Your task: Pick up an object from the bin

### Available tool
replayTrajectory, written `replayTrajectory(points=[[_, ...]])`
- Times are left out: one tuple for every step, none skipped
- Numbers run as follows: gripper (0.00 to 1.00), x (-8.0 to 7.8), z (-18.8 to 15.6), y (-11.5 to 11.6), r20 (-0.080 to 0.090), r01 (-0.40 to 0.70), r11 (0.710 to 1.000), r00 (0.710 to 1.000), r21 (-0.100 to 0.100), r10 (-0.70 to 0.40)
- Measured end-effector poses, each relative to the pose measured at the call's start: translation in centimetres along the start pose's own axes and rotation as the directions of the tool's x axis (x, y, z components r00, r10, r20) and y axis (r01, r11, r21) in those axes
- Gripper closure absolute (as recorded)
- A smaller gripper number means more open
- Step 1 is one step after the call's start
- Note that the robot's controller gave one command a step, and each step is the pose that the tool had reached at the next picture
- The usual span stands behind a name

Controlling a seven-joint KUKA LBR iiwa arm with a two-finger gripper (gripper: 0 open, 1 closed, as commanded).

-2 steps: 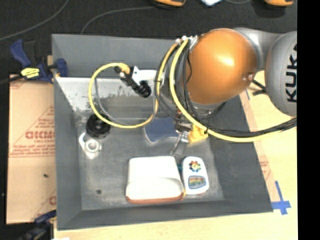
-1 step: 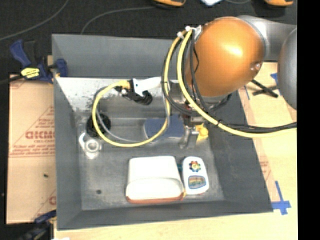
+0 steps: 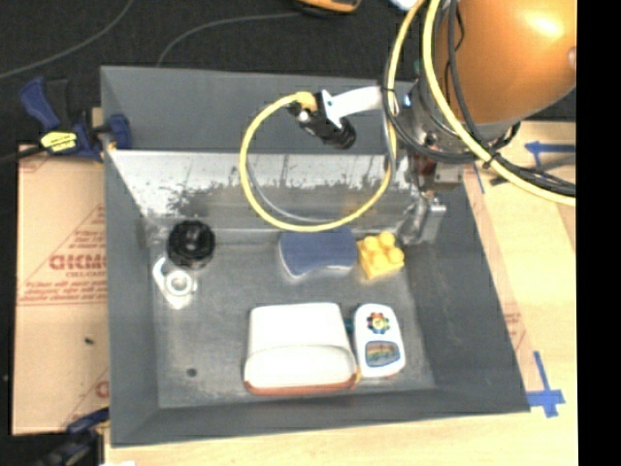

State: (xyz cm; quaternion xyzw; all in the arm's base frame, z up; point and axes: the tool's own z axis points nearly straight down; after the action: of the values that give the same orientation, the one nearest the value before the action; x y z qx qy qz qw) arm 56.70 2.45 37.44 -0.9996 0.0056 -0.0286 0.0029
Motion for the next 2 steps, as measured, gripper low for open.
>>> replayTrajectory(points=[[0.0, -5.0, 0.1, 3.6, 0.002, -0.253, 0.967, 0.967, 0.0, 0.253], [0.0, 0.4, 0.4, 10.7, 0.003, 0.005, 1.0, 1.0, 0.001, -0.005]])
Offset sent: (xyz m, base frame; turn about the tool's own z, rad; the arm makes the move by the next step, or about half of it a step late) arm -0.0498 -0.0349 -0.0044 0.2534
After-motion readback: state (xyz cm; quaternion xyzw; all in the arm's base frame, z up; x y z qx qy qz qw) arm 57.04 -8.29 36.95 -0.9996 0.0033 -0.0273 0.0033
